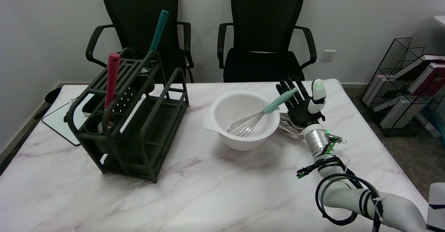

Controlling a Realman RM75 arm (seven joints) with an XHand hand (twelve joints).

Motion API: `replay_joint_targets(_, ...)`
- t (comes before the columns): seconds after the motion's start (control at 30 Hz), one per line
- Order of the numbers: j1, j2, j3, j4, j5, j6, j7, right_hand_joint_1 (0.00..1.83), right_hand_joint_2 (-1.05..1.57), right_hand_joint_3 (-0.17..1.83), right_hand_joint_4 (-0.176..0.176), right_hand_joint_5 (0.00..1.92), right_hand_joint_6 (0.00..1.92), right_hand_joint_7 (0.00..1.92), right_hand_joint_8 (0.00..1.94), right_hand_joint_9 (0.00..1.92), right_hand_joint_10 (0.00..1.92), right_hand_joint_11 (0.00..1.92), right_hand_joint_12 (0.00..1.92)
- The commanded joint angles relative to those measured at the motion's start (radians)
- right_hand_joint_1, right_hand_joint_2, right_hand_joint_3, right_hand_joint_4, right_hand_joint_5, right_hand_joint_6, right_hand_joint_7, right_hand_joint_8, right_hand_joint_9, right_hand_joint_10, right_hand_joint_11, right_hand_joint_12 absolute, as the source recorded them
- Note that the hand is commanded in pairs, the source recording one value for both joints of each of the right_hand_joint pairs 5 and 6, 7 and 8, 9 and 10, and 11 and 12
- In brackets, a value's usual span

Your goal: Pick up the whisk.

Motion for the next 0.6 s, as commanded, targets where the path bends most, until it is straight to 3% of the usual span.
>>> replay_joint_targets(0.03, 0.016, -0.026, -0.021, -0.010, -0.031, -0.039, 0.008, 0.91, -0.06, 0.63, 0.000, 0.00, 0.00, 0.37, 0.37, 0.44, 0.44, 0.44, 0.44)
replay_joint_targets(0.6, 0.015, -0.022, -0.010, -0.035, -0.031, 0.013, 0.008, 0.91, 0.08, 0.61, 0.000, 0.03, 0.03, 0.41, 0.41, 0.46, 0.46, 0.45, 0.45)
